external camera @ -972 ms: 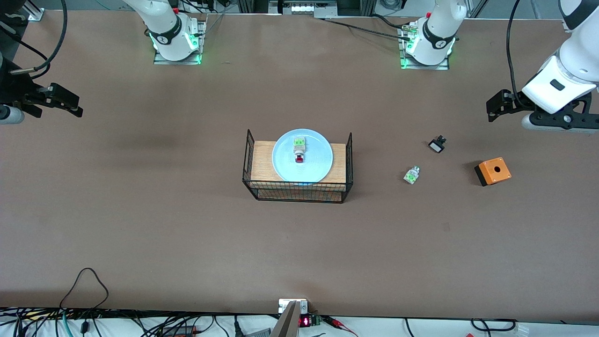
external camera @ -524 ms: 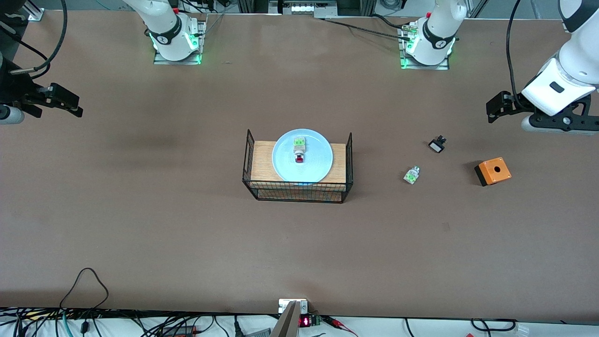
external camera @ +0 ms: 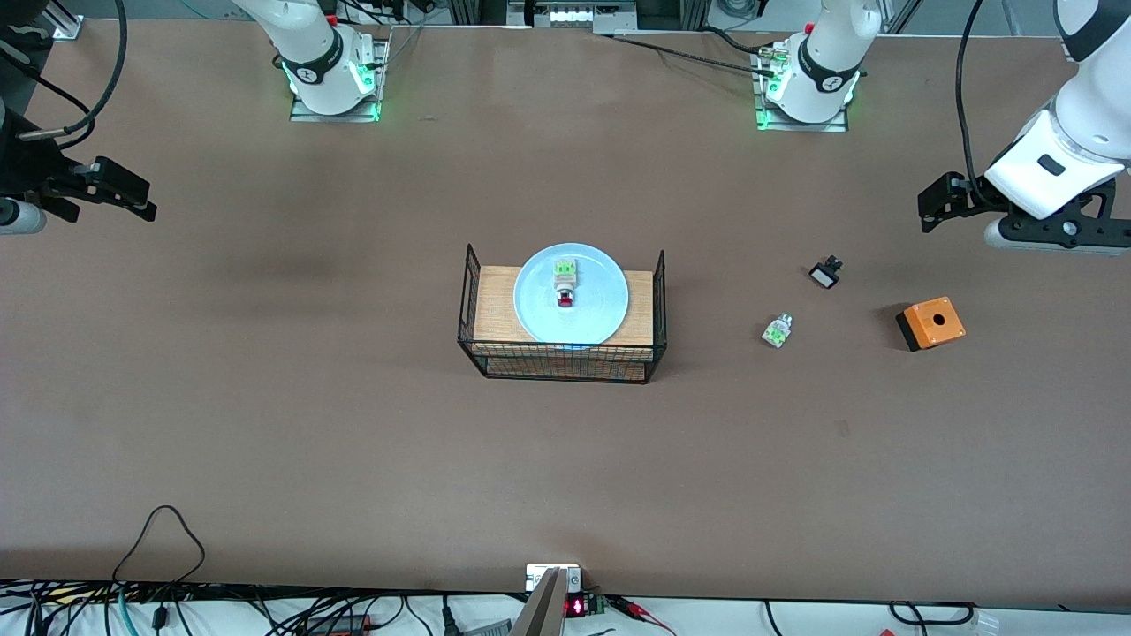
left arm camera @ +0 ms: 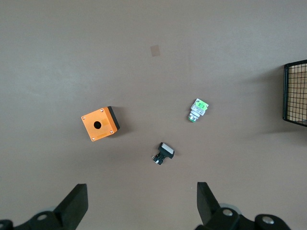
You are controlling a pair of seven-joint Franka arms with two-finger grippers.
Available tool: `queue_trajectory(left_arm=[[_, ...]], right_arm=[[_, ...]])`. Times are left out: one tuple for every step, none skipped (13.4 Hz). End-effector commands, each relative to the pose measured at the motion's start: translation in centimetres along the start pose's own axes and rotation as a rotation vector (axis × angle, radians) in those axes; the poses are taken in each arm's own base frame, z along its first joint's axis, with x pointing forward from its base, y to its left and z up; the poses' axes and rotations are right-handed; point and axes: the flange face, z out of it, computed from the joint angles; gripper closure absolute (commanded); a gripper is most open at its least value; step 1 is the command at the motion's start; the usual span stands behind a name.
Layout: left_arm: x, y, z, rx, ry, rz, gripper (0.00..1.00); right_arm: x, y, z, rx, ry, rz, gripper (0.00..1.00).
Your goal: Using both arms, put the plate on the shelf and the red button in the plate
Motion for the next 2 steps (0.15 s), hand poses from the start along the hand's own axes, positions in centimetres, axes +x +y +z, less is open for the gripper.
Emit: queue_trajectory(left_arm=[[0.46, -0.06, -0.38, -0.006, -0.004, 0.022, 0.0], [0.48, -0.08, -0.6, -0.006, 0.001, 0.02, 0.0]], right_arm=[[-0.14, -0.1, -0.57, -0.003, 0.003, 0.003, 0.0], [-0.12, -0.1, -0.59, -0.003, 0.004, 0.003, 0.0]])
